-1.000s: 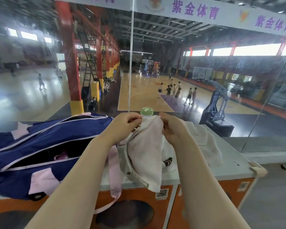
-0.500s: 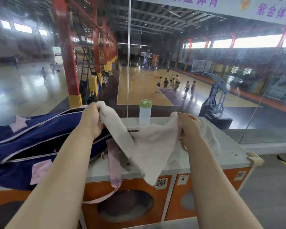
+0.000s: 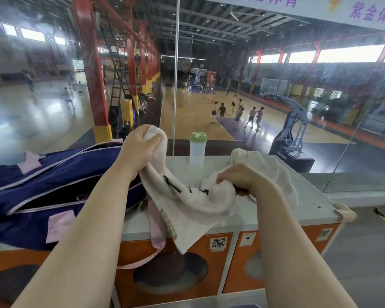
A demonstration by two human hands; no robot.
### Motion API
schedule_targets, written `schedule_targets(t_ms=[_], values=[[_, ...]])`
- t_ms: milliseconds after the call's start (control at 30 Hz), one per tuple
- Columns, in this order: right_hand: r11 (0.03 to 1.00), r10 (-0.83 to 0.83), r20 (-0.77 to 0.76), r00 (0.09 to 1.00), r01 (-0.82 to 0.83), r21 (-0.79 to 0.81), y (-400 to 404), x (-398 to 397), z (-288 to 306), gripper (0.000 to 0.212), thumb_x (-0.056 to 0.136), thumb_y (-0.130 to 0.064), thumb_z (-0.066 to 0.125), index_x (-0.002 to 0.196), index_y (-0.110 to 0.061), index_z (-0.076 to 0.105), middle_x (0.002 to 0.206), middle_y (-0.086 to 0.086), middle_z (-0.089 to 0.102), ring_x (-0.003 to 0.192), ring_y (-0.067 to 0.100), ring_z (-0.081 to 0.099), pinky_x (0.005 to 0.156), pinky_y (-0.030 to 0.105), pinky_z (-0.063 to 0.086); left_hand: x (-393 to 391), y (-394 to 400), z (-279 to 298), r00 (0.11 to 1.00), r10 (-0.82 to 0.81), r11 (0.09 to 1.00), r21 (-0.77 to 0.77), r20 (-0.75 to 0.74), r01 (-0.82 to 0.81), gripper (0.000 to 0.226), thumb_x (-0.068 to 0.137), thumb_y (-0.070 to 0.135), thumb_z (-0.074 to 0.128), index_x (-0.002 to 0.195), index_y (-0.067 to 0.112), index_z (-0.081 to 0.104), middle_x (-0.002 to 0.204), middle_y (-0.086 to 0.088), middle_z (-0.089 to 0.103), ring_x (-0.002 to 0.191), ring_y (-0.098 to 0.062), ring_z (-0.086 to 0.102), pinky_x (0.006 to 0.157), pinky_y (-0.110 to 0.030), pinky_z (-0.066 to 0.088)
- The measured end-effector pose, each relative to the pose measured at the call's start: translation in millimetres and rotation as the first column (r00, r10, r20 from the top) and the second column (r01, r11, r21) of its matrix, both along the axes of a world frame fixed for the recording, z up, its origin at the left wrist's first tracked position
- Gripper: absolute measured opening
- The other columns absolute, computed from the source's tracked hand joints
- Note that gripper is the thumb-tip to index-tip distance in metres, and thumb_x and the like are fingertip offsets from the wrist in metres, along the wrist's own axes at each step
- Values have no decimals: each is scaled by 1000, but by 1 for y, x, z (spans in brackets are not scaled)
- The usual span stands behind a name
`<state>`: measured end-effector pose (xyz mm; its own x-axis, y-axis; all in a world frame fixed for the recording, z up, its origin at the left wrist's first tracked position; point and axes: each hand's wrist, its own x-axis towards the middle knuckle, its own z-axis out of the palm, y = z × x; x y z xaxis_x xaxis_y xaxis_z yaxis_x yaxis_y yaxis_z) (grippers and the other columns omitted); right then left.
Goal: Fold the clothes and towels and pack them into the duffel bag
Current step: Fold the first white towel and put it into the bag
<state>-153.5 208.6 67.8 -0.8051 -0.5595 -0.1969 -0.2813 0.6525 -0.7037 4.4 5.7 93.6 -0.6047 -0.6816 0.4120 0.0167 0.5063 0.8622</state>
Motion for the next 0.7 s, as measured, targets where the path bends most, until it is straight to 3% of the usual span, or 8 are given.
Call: schedule_targets(t_ms=[100, 200, 300, 367, 433, 533, 633, 700], values=[[976, -199, -255, 946, 168, -139, -13, -18, -25, 16, 83, -21, 62, 92, -8, 67, 79, 6, 60, 71, 21, 58, 63, 26, 46, 1, 2, -2, 999, -20, 999, -37, 46, 21, 10, 97, 25, 52, 103, 23, 59, 93, 8, 59, 88, -9, 54, 73, -27, 42], [990, -144, -179, 973, 142, -19, -25, -13, -50, 69, 84, -39, 65, 141, -10, 41, 137, 10, 50, 125, 28, 49, 96, 33, 41, 1, 3, -6, 992, -19, 998, -56, 121, 26, 12, 98, 25, 48, 106, 22, 57, 94, 5, 57, 86, -10, 52, 68, -24, 41], [994, -104, -77, 992, 106, 21, -34, -3, -64, 99, 81, -52, 66, 153, -11, 12, 153, 12, 32, 137, 31, 35, 105, 37, 35, 0, 0, -13, 973, 3, 996, -91, 231, 18, 22, 100, 27, 46, 118, 17, 54, 107, 0, 56, 102, -18, 52, 80, -29, 37], [992, -104, -38, 994, 106, 68, -38, 2, -69, 105, 77, -52, 72, 151, -8, 11, 150, 12, 36, 134, 33, 40, 103, 38, 38, -1, -3, -18, 957, 14, 997, -82, 289, 10, 30, 100, 28, 44, 126, 15, 51, 115, -2, 56, 110, -21, 52, 85, -32, 39], [976, -100, -20, 995, 102, 194, -40, 4, -68, 95, 75, -48, 75, 144, 0, 29, 138, 15, 49, 119, 33, 53, 92, 36, 46, -2, -5, -21, 944, 21, 998, -66, 330, 1, 32, 101, 27, 42, 130, 15, 49, 121, -5, 56, 109, -21, 51, 86, -33, 40], [960, -45, -59, 997, 60, 272, -41, 4, -65, 51, 80, -33, 69, 116, 0, 57, 113, 14, 63, 87, 28, 58, 71, 30, 47, -2, -6, -23, 936, 25, 999, -45, 351, -10, 35, 100, 26, 39, 132, 13, 47, 124, -11, 55, 111, -25, 51, 85, -34, 38], [995, -95, 105, 990, 99, -29, -42, 3, -64, 14, 77, -16, 58, 83, -4, 62, 83, 12, 59, 72, 23, 51, 62, 29, 40, -1, -5, -23, 929, 20, 1000, -1, 369, -21, 38, 99, 26, 39, 134, 13, 44, 124, -13, 53, 113, -27, 50, 86, -38, 39], [927, -167, 301, 939, 254, -277, -44, 1, -61, 11, 75, -14, 51, 74, -8, 59, 72, 9, 53, 67, 21, 48, 61, 30, 38, 0, -4, -25, 923, -14, 998, 63, 384, -11, 39, 95, 29, 45, 132, 16, 44, 117, -9, 54, 104, -23, 52, 81, -36, 40]])
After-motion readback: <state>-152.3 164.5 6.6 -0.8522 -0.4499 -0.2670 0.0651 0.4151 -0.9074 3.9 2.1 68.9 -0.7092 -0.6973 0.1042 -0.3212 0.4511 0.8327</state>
